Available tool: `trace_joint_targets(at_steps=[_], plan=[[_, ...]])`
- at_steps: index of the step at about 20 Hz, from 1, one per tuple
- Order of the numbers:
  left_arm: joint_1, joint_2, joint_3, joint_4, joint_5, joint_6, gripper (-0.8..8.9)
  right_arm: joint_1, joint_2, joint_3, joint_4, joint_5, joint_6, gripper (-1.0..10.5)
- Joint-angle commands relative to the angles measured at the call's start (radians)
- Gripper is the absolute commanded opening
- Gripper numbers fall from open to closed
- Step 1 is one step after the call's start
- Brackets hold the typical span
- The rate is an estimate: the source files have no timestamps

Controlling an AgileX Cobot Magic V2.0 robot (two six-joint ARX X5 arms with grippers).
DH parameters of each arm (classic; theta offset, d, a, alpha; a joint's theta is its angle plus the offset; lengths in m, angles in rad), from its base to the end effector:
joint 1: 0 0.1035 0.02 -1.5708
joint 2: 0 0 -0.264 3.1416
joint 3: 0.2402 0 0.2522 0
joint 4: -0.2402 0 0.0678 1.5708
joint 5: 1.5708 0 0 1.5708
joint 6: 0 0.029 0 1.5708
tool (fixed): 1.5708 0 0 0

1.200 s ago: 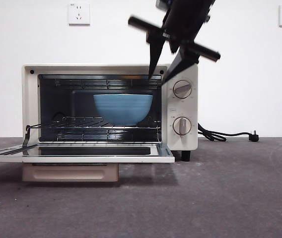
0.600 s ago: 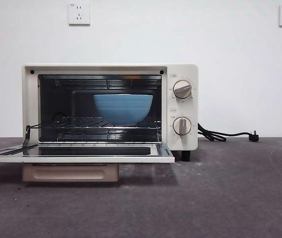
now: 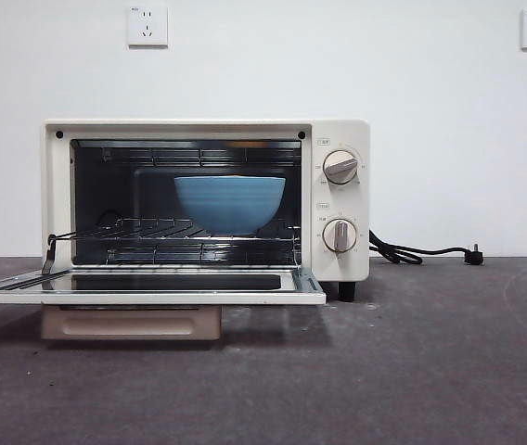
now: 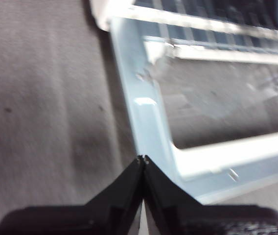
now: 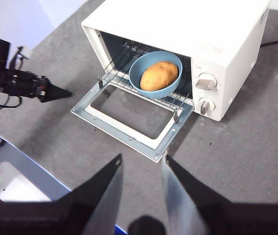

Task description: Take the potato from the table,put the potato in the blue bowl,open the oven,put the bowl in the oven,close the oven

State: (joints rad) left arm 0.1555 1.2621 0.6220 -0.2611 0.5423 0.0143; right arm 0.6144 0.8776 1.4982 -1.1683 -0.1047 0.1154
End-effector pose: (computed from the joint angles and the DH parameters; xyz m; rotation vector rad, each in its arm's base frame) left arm 0.2291 0.0208 0.1842 -0.2966 0.8490 -0.3661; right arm 0.0785 0.0591 0.4475 -0.0333 0.5804 0.6678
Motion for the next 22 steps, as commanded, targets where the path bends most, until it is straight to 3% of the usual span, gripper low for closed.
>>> trace_joint_targets(at_steps=[1, 6, 15, 22], plan=[[0.003, 0.062, -0.007, 0.057, 0.002, -0.014, -0.08, 0.002, -0.008, 0.001, -0.012, 0.001, 0.000, 1.3], [0.003, 0.188, -0.007, 0.127, -0.008, -0.014, -0.08, 0.002, -0.008, 0.001, -0.048, 0.001, 0.007, 1.3], [-0.005, 0.348, -0.007, 0.172, 0.147, -0.018, -0.08, 0.002, -0.008, 0.001, -0.044, 0.003, 0.007, 1.3], [0.025, 0.344, -0.004, 0.344, 0.416, -0.206, -0.08, 0.002, -0.007, 0.001, -0.043, 0.006, 0.007, 1.3]])
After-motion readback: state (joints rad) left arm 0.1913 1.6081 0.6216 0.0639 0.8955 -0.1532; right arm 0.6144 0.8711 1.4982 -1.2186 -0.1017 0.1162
